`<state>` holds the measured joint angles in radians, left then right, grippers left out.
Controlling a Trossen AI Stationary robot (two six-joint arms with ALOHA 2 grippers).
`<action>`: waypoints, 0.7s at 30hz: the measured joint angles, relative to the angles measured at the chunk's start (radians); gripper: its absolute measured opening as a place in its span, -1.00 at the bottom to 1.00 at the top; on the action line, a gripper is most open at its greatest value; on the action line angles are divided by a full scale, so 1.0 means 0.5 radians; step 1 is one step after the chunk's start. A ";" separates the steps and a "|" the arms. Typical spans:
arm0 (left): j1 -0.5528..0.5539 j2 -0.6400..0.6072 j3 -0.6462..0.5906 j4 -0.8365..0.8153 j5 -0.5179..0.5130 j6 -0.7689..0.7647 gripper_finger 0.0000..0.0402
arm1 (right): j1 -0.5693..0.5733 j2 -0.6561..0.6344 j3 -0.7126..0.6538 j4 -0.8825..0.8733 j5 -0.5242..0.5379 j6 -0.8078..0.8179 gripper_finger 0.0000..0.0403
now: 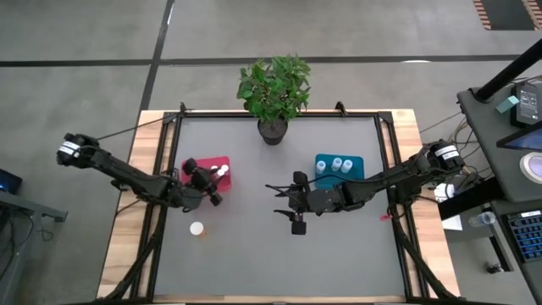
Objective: Pick and place medicine bottles into bin by pill shape (circle, oval)
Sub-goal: Put the orange table bottle into the red bin
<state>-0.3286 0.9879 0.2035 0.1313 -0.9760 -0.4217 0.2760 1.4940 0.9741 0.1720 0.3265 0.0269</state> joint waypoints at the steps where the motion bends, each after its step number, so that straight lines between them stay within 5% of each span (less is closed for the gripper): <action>1: 0.000 -0.023 0.000 0.000 0.000 0.024 -0.49 | 0.000 0.000 0.000 0.001 0.001 0.000 0.01; 13: -0.002 -0.375 0.000 0.061 0.095 0.177 -0.49 | -0.006 0.000 0.000 0.014 0.000 0.003 0.01; 21: -0.002 -0.560 0.000 0.674 0.557 0.616 -0.49 | -0.088 0.057 -0.001 0.261 -0.031 -0.017 0.01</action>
<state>-0.3296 0.7079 0.2035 0.4684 -0.6974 -0.1138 0.2322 1.5227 0.9735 0.3026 0.3108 0.0183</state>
